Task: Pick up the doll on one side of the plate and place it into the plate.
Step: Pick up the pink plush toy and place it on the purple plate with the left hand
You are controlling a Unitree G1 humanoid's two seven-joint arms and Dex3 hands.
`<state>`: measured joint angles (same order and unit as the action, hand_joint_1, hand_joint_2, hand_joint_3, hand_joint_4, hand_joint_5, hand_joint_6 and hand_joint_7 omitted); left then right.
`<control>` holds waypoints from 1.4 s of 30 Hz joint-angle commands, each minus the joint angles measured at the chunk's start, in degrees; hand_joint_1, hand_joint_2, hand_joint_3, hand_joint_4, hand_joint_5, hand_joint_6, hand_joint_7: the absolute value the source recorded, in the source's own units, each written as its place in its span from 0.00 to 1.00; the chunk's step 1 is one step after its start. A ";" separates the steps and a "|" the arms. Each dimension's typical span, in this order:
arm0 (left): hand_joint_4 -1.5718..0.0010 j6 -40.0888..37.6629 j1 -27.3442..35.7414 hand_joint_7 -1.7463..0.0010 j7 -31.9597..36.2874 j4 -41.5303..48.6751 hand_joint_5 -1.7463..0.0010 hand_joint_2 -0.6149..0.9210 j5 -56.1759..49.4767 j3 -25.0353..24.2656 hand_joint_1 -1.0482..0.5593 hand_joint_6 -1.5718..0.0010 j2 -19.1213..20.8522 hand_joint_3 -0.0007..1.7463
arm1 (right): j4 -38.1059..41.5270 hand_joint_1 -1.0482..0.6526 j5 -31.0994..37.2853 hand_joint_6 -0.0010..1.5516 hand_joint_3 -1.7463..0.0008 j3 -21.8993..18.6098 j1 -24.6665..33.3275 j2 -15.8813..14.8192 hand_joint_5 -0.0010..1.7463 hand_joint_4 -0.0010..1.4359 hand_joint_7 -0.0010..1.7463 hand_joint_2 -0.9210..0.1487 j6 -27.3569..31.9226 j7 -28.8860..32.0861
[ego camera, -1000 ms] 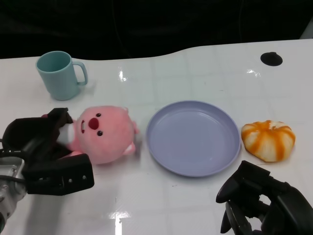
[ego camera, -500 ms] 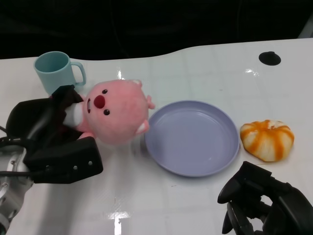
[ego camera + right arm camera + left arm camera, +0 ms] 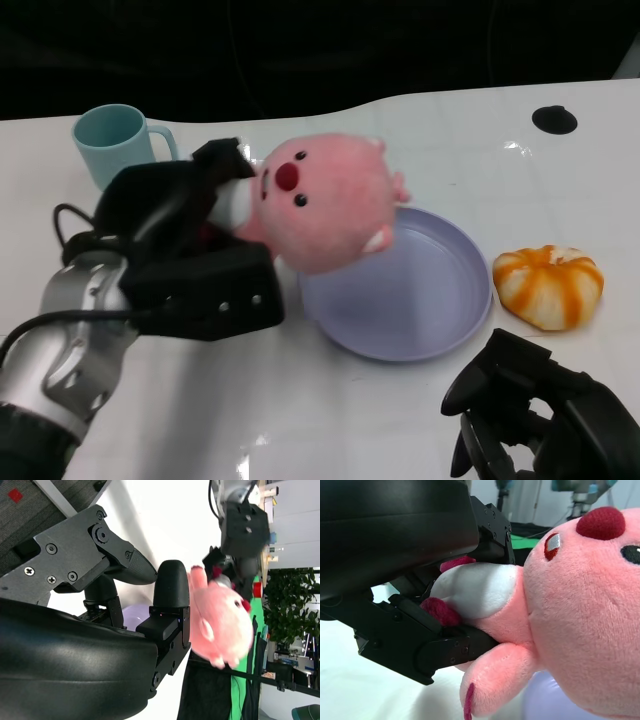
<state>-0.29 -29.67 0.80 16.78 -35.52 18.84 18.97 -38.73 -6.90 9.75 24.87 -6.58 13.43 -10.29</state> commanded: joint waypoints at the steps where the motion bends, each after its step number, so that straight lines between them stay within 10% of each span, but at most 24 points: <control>1: 0.40 -0.06 -2.27 0.00 -0.33 0.90 0.00 0.69 -0.69 0.99 0.54 0.55 -1.62 0.62 | -0.32 0.47 0.08 0.34 0.32 0.24 0.27 -0.30 1.00 0.43 0.87 0.33 -0.23 0.20; 24: 0.43 -3.99 -8.03 0.02 -1.21 10.72 0.00 0.70 -2.86 7.09 0.54 0.55 -11.46 0.60 | -0.73 0.47 0.93 0.35 0.31 1.90 0.50 -0.39 0.99 0.44 0.87 0.35 -0.79 0.50; 30: 0.51 -4.14 -7.96 0.63 -3.12 10.49 0.02 0.84 -1.11 6.71 0.48 0.54 -11.86 0.35 | -0.32 0.46 0.66 0.35 0.32 1.57 0.52 -0.44 0.99 0.44 0.87 0.36 -1.35 0.17; 33: 0.64 -3.23 -7.79 0.89 -4.18 10.32 0.28 0.98 -0.92 6.88 0.41 0.57 -11.20 0.11 | -0.32 0.46 0.77 0.36 0.32 1.53 0.48 -0.50 0.99 0.44 0.86 0.36 -1.37 0.13; 36: 0.68 -1.17 -7.73 0.98 -4.85 10.21 0.70 1.00 -1.76 7.91 0.32 0.69 -9.63 0.15 | -0.35 0.46 0.87 0.36 0.31 1.52 0.45 -0.51 0.99 0.44 0.87 0.36 -1.32 0.16; 42: 0.87 -0.71 -7.58 1.00 -9.24 7.54 0.85 1.00 -2.98 9.14 0.21 0.85 -7.08 0.22 | 0.25 0.46 1.06 0.35 0.31 1.58 0.19 -0.29 0.99 0.44 0.87 0.36 -1.82 0.18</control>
<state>-1.36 -36.44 -6.97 25.59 -37.93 27.68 10.73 -38.67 -5.67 11.53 25.08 -6.58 12.30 -10.14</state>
